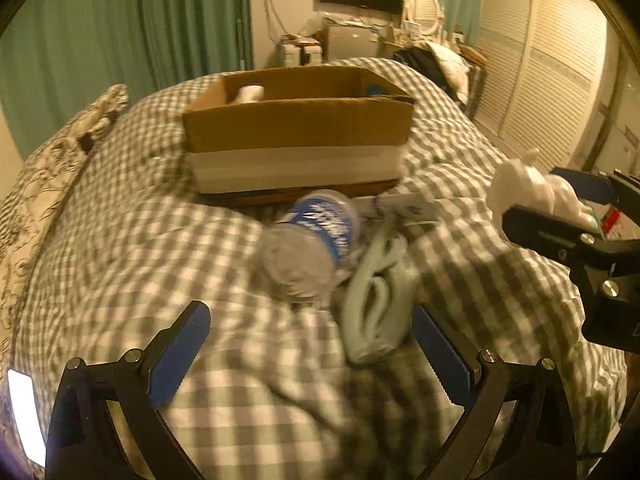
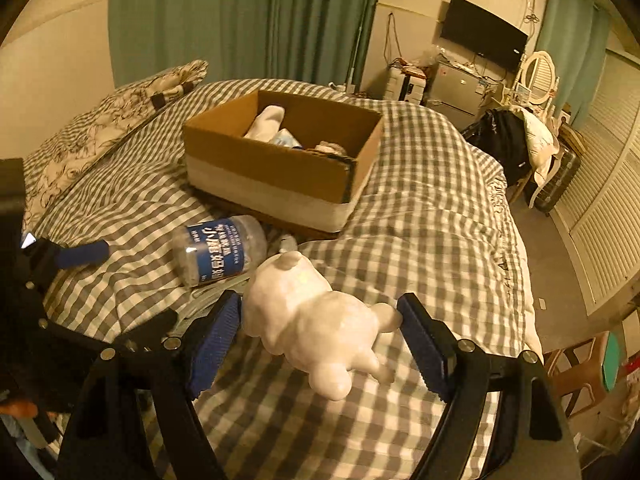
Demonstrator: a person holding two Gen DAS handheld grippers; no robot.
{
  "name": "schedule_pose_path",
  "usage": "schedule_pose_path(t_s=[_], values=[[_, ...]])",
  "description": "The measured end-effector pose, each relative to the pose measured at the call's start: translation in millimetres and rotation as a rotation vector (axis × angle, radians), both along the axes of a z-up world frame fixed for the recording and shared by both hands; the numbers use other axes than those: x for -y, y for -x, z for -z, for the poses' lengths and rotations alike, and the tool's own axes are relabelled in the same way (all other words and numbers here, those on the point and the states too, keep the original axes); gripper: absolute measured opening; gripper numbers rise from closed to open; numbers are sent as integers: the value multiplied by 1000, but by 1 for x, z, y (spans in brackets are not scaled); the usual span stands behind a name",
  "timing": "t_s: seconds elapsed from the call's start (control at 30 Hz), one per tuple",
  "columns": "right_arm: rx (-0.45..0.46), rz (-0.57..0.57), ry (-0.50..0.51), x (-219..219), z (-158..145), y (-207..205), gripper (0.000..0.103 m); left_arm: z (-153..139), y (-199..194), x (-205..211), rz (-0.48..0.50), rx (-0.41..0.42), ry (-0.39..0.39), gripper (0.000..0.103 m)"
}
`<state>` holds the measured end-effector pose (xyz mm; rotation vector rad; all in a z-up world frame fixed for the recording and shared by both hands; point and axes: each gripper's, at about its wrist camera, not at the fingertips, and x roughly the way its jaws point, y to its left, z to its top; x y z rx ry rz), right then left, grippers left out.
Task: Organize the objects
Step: 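Grasp the pale green clip with the left tool while the right tool holds the plush toy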
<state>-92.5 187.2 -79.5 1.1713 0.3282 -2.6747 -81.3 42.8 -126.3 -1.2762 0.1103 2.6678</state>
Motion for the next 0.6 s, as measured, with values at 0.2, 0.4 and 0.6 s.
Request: schedule_pose_path(t_s=[0.2,0.4,0.6], values=[[-6,28,3,-14,0,1,80,15,13,-23,50,52,4,103],[3,47,20,-27,3,3,80,41,31,-35,86,128,1,98],[20,51,33,-32,8,4,80,42,32,-32,121,158,-62,64]])
